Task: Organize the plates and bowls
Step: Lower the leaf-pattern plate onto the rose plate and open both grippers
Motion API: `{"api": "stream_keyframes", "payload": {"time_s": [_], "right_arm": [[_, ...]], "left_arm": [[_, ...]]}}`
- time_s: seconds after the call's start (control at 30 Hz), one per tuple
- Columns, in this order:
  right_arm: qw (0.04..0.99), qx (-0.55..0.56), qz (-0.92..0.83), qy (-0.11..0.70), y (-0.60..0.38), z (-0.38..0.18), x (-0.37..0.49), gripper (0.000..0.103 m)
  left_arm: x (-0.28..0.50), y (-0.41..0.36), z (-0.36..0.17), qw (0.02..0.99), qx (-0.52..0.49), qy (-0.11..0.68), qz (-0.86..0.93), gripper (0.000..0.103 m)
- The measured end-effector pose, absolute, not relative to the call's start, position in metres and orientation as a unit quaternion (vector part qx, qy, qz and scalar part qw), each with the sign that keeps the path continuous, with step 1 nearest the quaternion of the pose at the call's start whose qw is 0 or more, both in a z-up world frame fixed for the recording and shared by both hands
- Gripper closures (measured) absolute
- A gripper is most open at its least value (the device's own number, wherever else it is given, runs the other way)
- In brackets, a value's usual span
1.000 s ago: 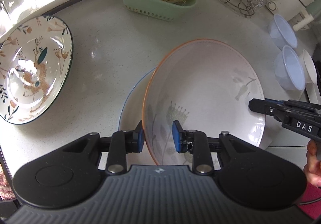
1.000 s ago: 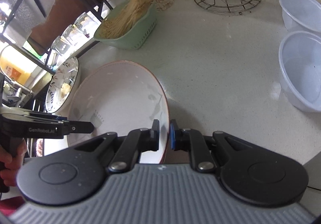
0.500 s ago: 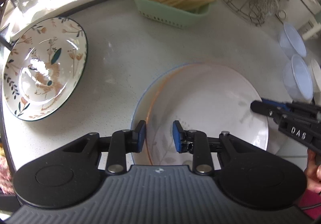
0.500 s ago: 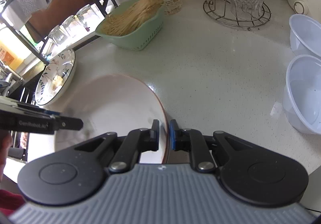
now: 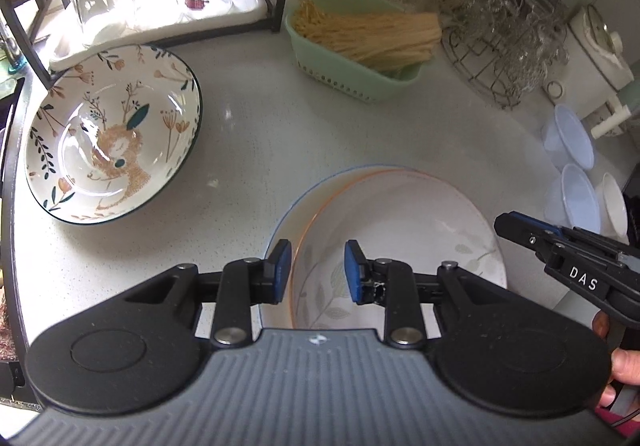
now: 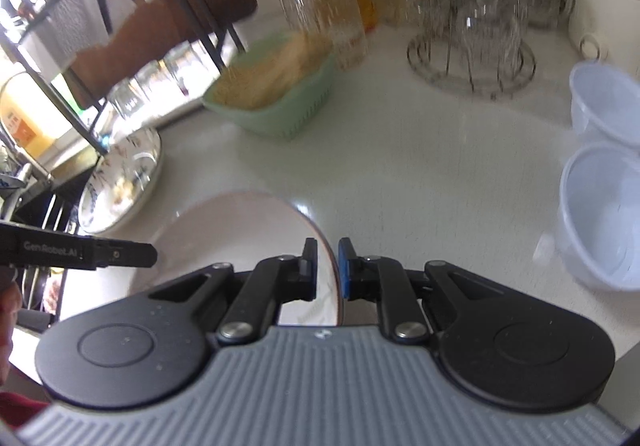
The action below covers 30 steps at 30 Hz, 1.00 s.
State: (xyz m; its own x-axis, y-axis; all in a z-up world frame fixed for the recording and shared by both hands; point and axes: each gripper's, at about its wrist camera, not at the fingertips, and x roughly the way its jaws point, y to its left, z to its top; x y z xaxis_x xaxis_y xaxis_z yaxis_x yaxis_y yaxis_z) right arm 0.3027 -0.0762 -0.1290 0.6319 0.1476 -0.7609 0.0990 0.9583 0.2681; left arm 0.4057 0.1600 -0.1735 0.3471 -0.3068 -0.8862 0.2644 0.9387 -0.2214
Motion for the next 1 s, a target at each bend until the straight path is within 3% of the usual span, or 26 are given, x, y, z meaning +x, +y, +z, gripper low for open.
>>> {"api": "stream_keyframes", "payload": {"time_s": [0.67,1.0], "right_arm": [[0.945,0.145,0.004,0.292,-0.097,-0.015,0.259,0.088],[0.956,0.141,0.002,0.258,-0.107,0.014,0.224,0.088]], "left_arm": [[0.361,0.149,-0.065,0.887,-0.045,0.424,-0.176,0.071],[0.323,0.126,-0.044,0.899,-0.044,0.4,-0.172,0.071]]}}
